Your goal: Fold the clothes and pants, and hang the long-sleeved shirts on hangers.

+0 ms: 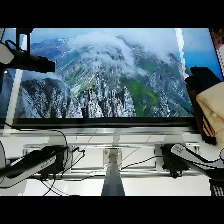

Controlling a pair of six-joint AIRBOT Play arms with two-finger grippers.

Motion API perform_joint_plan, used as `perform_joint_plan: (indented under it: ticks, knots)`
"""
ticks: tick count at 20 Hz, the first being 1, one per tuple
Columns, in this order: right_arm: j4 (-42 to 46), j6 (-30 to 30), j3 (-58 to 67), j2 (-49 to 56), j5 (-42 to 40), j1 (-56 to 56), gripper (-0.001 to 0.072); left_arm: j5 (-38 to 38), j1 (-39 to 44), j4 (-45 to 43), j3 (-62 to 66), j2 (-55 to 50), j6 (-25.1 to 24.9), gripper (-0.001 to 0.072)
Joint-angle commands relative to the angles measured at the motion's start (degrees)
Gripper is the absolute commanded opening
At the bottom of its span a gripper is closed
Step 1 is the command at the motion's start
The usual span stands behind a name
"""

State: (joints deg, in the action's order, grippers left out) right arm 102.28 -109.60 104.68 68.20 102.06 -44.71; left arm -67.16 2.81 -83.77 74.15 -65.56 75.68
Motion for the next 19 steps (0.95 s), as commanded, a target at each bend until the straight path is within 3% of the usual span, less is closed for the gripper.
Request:
perform_joint_plan:
  ticks: [1, 5, 7, 10, 12, 19]
  knots:
    - [-3.32, 5.11, 0.00, -0.31, -1.44, 1.01, 0.0010, 0.00, -0.04, -0.02, 0.02, 0.04, 0.00, 0.0015]
    - [-6.40, 7.78, 0.00, -0.31, -4.83, 10.14, 0.0008, 0.00, -0.04, -0.02, 0.02, 0.04, 0.00, 0.0015]
    - [-6.40, 8.66, 0.00, -0.31, -7.72, 18.32, 0.0008, 0.00, -0.04, -0.02, 0.02, 0.04, 0.00, 0.0015]
    - [-5.95, 15.63, 0.00, -0.28, -12.79, 32.28, 0.0008, 0.00, -0.04, -0.02, 0.02, 0.04, 0.00, 0.0015]
    - [-3.58, 15.82, 0.00, -0.26, -13.88, 39.30, 0.0008, 0.00, -0.04, -0.02, 0.02, 0.04, 0.00, 0.0016]
    - [-11.65, 15.80, 0.02, -0.28, -13.86, 46.31, 0.0009, 0.00, -0.04, -0.02, 0.02, 0.04, 0.00, 0.0015]
